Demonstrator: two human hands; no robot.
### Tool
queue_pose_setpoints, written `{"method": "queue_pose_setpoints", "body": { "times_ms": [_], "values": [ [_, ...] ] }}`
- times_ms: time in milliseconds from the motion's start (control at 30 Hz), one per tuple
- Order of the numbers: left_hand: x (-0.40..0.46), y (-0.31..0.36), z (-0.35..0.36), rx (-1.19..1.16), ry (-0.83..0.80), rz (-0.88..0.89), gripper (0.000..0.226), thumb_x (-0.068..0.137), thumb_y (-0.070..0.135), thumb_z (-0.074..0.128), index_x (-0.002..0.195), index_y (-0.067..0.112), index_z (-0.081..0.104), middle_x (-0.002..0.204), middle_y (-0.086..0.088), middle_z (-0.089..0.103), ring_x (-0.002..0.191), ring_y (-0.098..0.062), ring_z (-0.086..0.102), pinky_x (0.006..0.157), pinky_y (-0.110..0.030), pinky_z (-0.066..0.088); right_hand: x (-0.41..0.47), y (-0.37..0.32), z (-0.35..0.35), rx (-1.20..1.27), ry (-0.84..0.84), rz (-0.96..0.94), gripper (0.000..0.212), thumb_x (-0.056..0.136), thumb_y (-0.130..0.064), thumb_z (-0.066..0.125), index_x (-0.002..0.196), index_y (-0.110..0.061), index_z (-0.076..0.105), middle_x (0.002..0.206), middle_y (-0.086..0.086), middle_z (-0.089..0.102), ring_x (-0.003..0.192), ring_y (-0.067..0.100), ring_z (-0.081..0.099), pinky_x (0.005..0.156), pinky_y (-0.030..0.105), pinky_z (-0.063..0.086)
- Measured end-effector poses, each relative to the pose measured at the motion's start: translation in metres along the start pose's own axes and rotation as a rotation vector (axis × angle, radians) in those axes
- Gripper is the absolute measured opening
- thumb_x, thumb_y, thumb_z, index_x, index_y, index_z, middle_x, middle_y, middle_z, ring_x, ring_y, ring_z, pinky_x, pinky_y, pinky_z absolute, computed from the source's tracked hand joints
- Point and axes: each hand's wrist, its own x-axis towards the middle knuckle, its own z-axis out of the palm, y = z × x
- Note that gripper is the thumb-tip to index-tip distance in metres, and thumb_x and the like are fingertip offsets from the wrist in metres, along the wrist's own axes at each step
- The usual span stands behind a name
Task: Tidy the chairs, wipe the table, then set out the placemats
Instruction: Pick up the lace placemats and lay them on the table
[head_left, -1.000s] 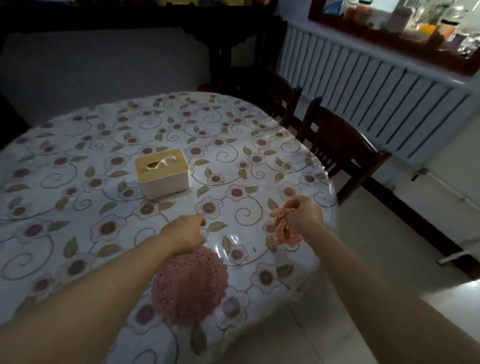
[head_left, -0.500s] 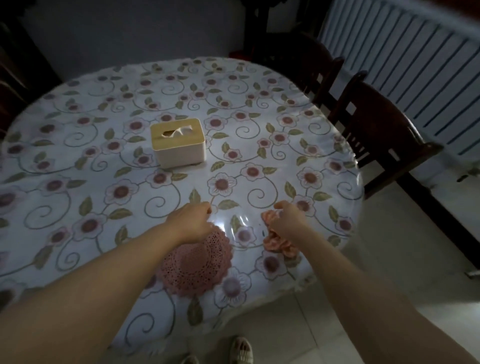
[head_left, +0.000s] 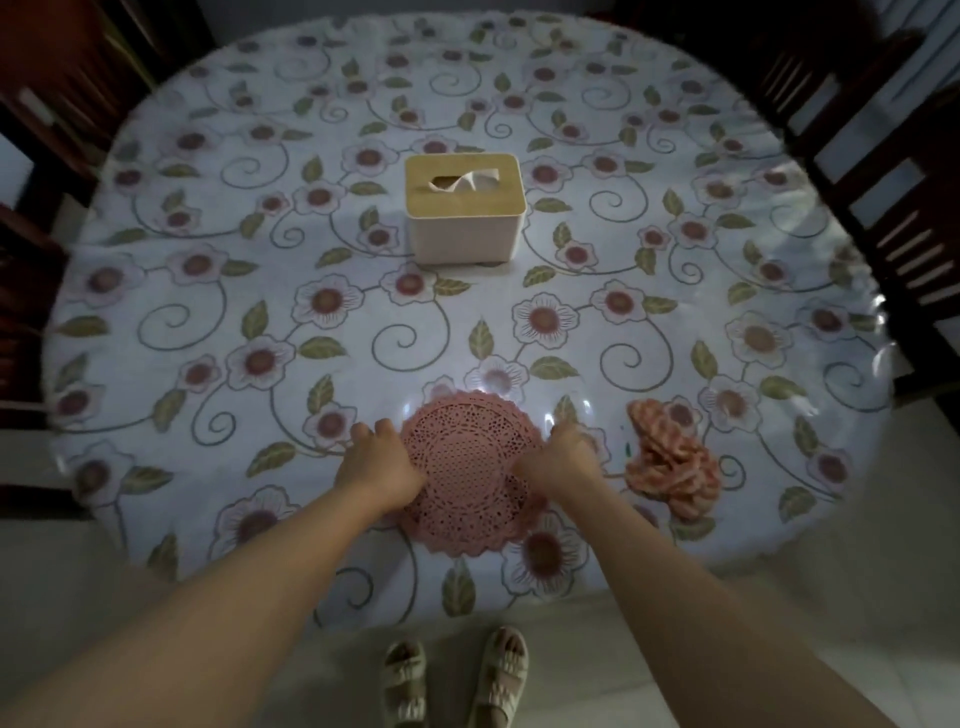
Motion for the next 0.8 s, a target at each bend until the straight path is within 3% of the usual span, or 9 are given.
{"method": "queue_pose_setpoints", "body": {
  "times_ms": [100,167,267,333,400,500,633,800],
  "values": [
    [0.002,0.001,0.014,-0.081,0.021,-0.081,0.070,0.078,0.029,0.067,0.133,0.003,0.031,0.135,-0.021,0.034,0.120,-0.039,0.046,0.096,-0.042,0.043,0.009,-0.003,0.007,-0.029,0.009,0.066,0.096,0.079,-0.027,0.071,0.147,-0.002,0.009,0.145,0.022,0.027,0.124,0.035,0.044,0.099,0.040,0.045],
    [0.003,0.002,0.019,-0.128,0.023,-0.097,0.069,0.077,0.027,0.068,0.130,0.004,0.029,0.131,-0.022,0.036,0.117,-0.040,0.048,0.094,-0.043,0.044,0.014,-0.005,0.007,-0.006,0.021,0.102,0.101,0.074,-0.033,0.077,0.147,-0.003,0.013,0.139,0.021,0.035,0.115,0.032,0.051,0.093,0.040,0.049],
    [0.008,0.004,0.020,-0.128,0.017,-0.099,0.069,0.079,0.026,0.066,0.130,0.004,0.026,0.132,-0.023,0.036,0.118,-0.040,0.047,0.093,-0.041,0.044,0.015,-0.009,0.000,-0.135,-0.047,0.087,0.083,0.078,-0.038,0.075,0.137,0.002,0.033,0.125,0.017,0.049,0.091,0.020,0.047,0.073,0.025,0.043],
    [0.010,0.006,0.018,-0.138,0.004,-0.107,0.071,0.081,0.025,0.065,0.134,0.005,0.023,0.134,-0.022,0.035,0.120,-0.039,0.046,0.093,-0.040,0.044,0.014,-0.008,0.000,-0.189,-0.054,0.064,0.072,0.080,-0.036,0.073,0.132,0.002,0.040,0.120,0.016,0.051,0.094,0.021,0.049,0.074,0.025,0.042],
    [0.012,0.005,0.017,-0.149,-0.012,-0.114,0.072,0.082,0.026,0.064,0.136,0.005,0.022,0.136,-0.022,0.033,0.123,-0.038,0.044,0.095,-0.039,0.043,0.009,-0.007,0.005,-0.183,-0.040,-0.022,0.054,0.083,-0.025,0.069,0.124,0.001,0.046,0.109,0.015,0.054,0.096,0.025,0.057,0.078,0.028,0.050],
    [0.011,0.003,0.015,-0.169,-0.026,-0.113,0.071,0.081,0.026,0.064,0.136,0.006,0.025,0.136,-0.020,0.035,0.121,-0.036,0.046,0.094,-0.039,0.044,0.000,-0.005,0.006,-0.050,-0.025,-0.148,0.032,0.088,-0.009,0.056,0.119,-0.005,0.049,0.102,0.010,0.059,0.091,0.026,0.060,0.074,0.032,0.053],
    [-0.003,0.000,0.004,-0.237,-0.041,-0.090,0.072,0.078,0.021,0.067,0.139,0.010,0.030,0.135,-0.016,0.043,0.118,-0.032,0.050,0.091,-0.035,0.046,-0.016,-0.008,-0.017,0.214,-0.152,-0.265,0.021,0.090,-0.004,0.054,0.110,-0.010,0.053,0.089,0.002,0.060,0.076,0.015,0.060,0.061,0.024,0.052],
    [-0.032,0.004,-0.028,-0.597,-0.002,-0.100,0.090,0.078,0.027,0.074,0.144,0.003,0.017,0.144,-0.017,0.038,0.127,-0.033,0.043,0.089,-0.032,0.040,-0.043,-0.026,-0.062,0.446,-0.324,-0.408,0.018,0.091,0.005,0.051,0.096,-0.011,0.057,0.085,0.008,0.064,0.073,0.021,0.064,0.060,0.031,0.055]
  ]
}}
